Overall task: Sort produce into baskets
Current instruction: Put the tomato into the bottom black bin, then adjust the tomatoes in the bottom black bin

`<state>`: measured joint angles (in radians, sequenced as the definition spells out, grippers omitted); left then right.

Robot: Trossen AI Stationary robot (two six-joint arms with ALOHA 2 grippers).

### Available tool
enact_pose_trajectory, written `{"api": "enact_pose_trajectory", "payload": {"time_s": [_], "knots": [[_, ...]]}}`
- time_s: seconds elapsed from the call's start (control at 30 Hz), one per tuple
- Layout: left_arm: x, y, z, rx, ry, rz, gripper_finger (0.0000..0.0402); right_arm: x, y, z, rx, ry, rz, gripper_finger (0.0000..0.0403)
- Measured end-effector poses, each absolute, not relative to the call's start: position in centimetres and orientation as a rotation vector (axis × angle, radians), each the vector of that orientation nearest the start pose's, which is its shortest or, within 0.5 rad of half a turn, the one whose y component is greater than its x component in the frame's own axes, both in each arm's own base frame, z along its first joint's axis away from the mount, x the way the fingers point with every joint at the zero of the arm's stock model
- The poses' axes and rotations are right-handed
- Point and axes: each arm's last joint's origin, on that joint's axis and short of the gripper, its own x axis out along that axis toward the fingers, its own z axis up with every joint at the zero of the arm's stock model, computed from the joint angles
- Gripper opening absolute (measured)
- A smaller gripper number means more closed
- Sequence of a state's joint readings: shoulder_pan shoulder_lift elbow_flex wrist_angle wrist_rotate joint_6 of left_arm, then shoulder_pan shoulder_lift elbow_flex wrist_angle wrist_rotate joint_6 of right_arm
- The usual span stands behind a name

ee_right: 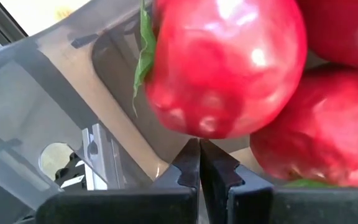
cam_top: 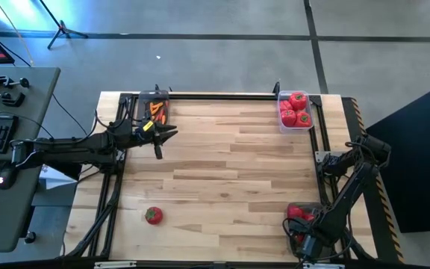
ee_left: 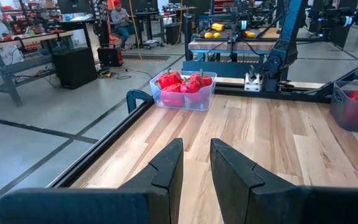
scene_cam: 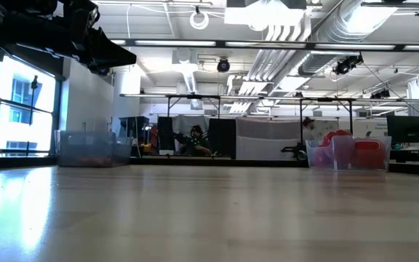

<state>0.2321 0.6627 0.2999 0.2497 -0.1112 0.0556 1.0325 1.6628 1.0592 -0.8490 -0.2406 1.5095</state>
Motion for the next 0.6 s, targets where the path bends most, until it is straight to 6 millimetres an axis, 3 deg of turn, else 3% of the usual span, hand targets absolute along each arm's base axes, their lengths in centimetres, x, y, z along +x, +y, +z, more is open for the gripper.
{"api": "enact_pose_trajectory", "payload": {"time_s": [0.6], "knots": [[15.3, 3.9, 22.4, 0.048, 0.126, 0.339, 0.0066, 13.4, 23.9, 18.1, 0.413, 1.814, -0.385, 0.0000]]}}
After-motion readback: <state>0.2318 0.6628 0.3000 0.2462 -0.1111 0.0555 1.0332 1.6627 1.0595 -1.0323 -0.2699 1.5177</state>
